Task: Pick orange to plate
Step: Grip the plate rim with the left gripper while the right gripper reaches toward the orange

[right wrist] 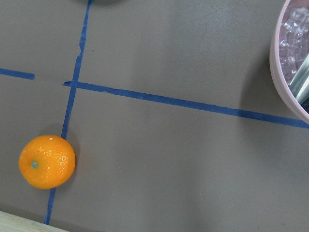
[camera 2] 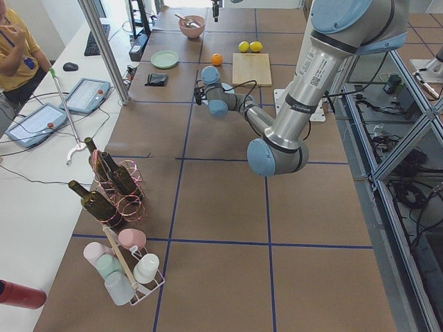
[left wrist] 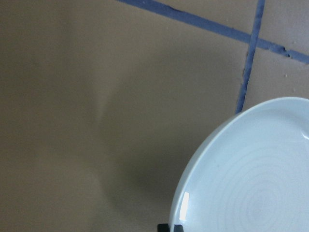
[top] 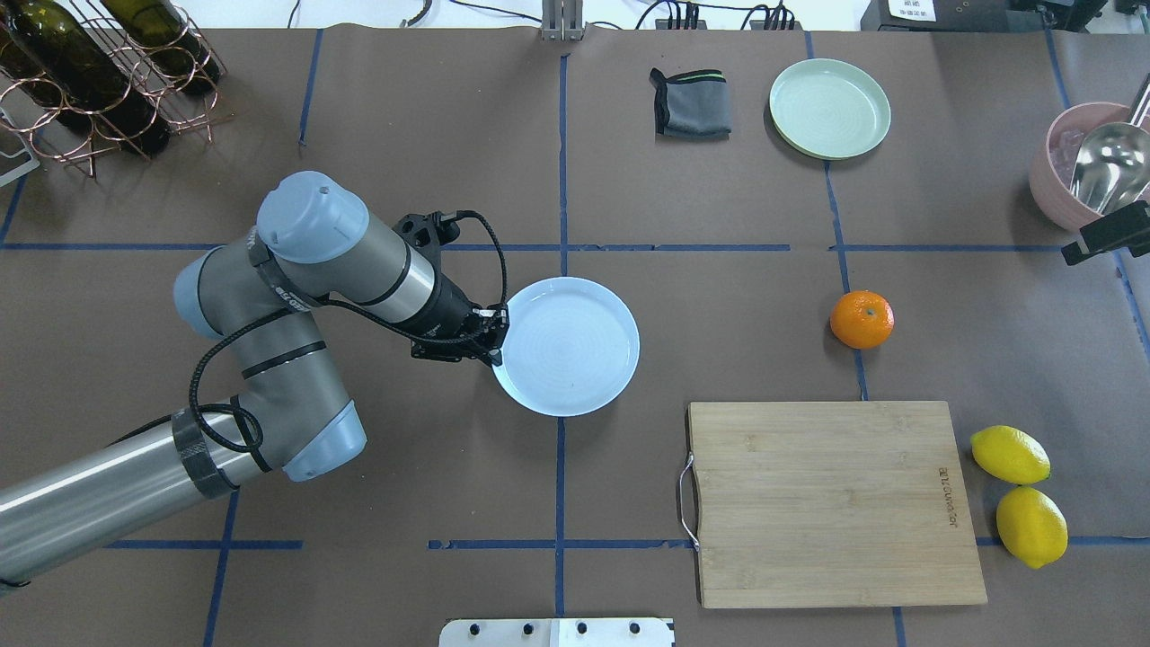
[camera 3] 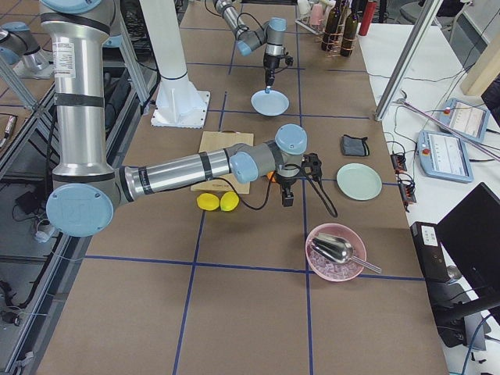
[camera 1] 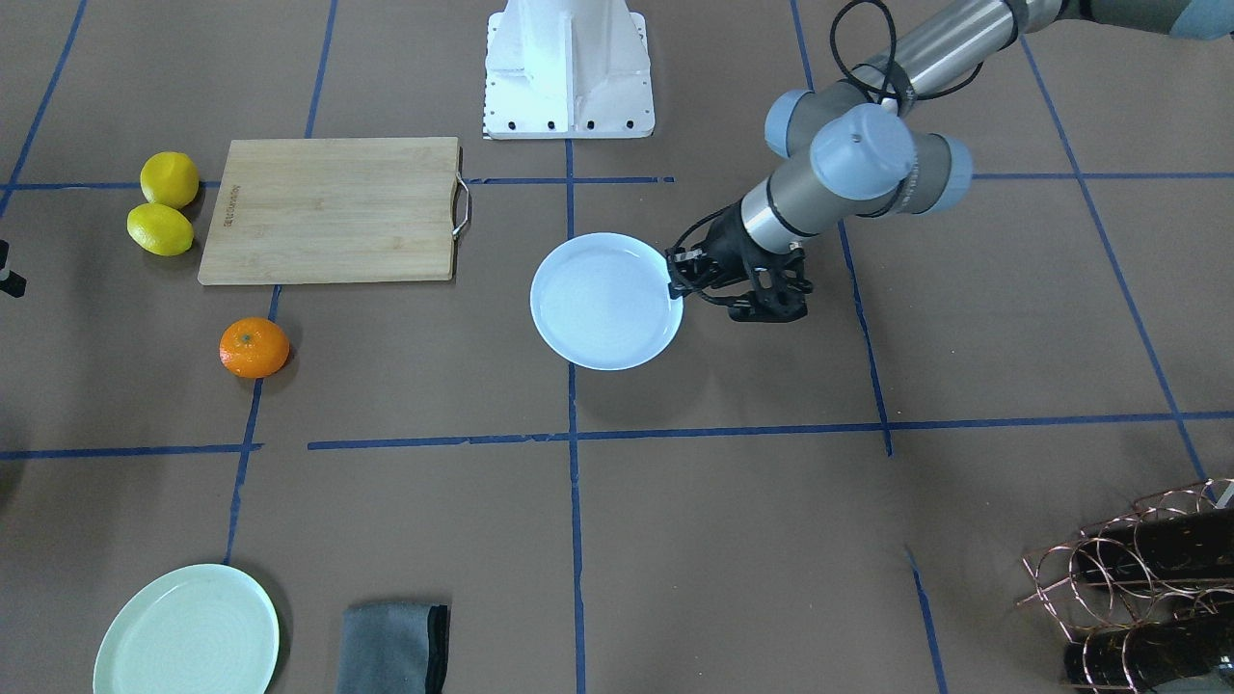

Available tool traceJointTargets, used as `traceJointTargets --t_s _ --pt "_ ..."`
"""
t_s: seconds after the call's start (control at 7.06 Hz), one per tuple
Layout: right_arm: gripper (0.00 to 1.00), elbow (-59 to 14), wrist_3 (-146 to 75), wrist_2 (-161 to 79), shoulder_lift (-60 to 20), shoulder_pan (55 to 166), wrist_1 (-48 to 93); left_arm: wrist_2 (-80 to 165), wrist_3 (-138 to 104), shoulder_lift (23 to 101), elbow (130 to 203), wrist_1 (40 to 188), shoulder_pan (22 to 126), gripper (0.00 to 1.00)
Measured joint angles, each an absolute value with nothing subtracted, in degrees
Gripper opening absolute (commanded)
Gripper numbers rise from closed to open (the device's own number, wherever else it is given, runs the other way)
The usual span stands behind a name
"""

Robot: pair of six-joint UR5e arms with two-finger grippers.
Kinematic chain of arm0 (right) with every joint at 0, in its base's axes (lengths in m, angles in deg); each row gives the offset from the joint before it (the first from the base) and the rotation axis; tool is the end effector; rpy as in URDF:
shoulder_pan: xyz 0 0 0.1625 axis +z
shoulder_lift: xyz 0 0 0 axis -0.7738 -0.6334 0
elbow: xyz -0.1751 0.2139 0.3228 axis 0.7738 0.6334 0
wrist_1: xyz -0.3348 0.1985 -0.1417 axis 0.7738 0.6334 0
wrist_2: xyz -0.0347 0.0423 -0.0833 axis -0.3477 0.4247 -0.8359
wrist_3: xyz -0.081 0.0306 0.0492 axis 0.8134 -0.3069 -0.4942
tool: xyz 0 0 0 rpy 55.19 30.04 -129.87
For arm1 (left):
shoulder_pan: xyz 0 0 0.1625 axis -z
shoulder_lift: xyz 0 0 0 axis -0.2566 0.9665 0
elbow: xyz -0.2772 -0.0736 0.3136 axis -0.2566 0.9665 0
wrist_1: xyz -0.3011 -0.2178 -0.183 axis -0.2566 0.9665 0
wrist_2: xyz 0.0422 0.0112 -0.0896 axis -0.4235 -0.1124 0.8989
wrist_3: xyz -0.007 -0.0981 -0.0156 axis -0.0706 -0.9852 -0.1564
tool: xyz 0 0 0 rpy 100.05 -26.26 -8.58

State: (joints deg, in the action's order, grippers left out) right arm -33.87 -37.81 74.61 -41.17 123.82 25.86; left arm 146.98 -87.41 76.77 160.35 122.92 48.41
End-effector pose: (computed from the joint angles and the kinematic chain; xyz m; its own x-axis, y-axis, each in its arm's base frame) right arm -0.0875 -0.4896 0.5136 0.5991 -0.1743 0.7814 0.0791 0.9841 0.1588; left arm 0.5402 -0.4477 0.2670 0.3639 -0.1614 -0.9173 -0.0244 0.9829 -0.1826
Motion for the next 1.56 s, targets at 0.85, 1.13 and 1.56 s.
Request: traceJointTargets --t_s 0.85,1.13,1.56 --pt "1.00 -34.0 -38.1 74.7 -39.9 121.6 25.9 143.6 -87.5 77.0 160.0 126.8 47.1 0.95" --pt "1.00 -33.9 -47.0 73.0 -35.5 117.3 25.0 143.6 -87.7 76.4 162.7 128.0 48.3 0.98" --pt "1.00 -33.4 -69.0 59.3 -31.3 103.9 16.5 143.6 -87.8 74.8 165.2 128.2 48.5 0.99"
